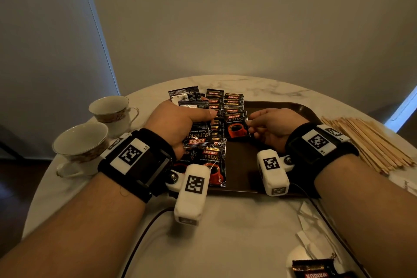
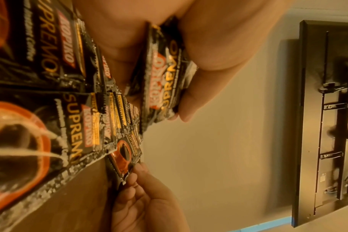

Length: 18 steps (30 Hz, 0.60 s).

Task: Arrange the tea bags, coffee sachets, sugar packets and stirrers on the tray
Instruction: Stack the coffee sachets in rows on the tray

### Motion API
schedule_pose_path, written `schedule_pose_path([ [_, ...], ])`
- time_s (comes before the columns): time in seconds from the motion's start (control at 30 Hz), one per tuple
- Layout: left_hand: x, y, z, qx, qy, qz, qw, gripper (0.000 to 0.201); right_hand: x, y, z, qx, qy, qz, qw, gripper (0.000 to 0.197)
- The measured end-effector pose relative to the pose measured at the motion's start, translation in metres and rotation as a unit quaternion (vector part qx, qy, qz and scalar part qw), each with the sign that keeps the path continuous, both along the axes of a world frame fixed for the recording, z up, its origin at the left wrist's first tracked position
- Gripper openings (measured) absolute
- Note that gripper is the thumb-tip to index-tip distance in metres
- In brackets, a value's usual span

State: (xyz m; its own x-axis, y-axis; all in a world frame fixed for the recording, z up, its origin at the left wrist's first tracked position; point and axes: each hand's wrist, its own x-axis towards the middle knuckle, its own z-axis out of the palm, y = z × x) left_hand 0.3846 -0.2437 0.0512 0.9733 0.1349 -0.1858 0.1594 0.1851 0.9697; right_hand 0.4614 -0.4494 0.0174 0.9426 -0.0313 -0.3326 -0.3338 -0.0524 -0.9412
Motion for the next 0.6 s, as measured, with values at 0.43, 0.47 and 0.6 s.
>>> schedule_pose_path([
  [0.43,0.0009,-0.0005,-0.0026,-0.007,-0.01,0.003,1.0,0.029,-0.0006,0.0055,0.0005,-0.013,0.015,-0.008,1.0,0.015],
  [0.47,0.001,-0.0005,-0.0024,-0.007,-0.009,0.003,1.0,0.029,-0.001,0.006,0.0007,-0.011,0.015,-0.009,1.0,0.017],
  [0.6,0.0011,-0.0006,-0.0026,-0.005,-0.007,0.002,1.0,0.031,-0.0038,0.0051,0.0015,-0.005,0.011,-0.005,1.0,0.018],
])
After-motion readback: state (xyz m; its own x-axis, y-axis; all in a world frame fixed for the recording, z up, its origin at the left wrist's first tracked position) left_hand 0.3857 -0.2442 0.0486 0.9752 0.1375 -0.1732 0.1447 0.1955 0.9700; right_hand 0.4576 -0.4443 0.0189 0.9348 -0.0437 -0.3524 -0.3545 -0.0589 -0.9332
